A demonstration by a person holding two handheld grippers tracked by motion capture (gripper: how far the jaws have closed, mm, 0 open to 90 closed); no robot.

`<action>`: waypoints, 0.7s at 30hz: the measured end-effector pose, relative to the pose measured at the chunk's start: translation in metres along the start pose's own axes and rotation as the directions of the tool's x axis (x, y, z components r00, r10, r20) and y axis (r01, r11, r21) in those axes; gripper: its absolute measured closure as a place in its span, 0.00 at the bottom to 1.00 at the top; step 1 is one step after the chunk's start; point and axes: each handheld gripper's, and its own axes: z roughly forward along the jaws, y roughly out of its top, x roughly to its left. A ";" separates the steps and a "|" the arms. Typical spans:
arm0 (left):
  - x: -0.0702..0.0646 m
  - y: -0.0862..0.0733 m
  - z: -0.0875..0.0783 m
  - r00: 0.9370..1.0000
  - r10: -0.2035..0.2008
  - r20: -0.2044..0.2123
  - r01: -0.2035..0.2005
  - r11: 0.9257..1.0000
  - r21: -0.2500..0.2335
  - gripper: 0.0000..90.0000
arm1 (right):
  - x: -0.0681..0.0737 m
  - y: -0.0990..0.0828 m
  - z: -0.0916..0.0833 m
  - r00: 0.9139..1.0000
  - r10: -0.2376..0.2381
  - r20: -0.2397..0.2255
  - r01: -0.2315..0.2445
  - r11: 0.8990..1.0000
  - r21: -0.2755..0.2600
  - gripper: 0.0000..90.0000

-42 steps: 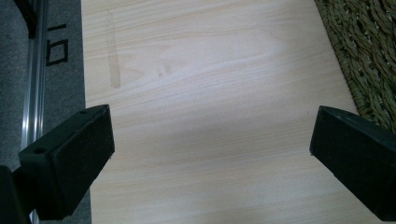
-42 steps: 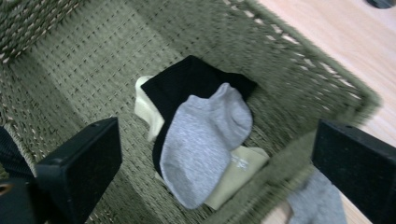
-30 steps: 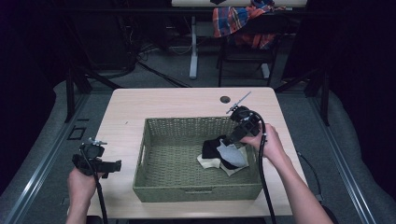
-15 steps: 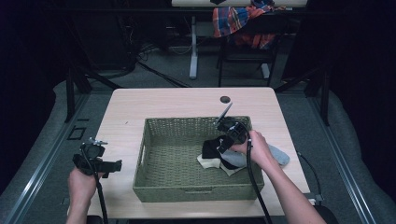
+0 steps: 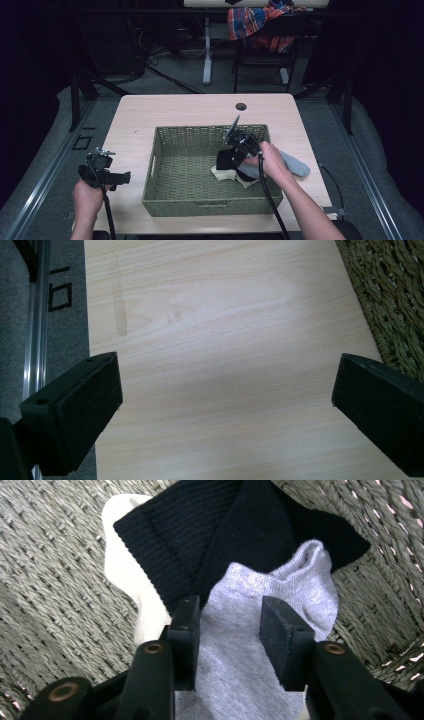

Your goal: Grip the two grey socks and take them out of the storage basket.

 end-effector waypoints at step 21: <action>-0.001 0.000 -0.001 1.000 0.005 -0.002 -0.005 1.000 -0.003 0.00 | 0.004 -0.001 -0.003 1.000 -0.002 0.018 0.002 1.000 -0.003 0.97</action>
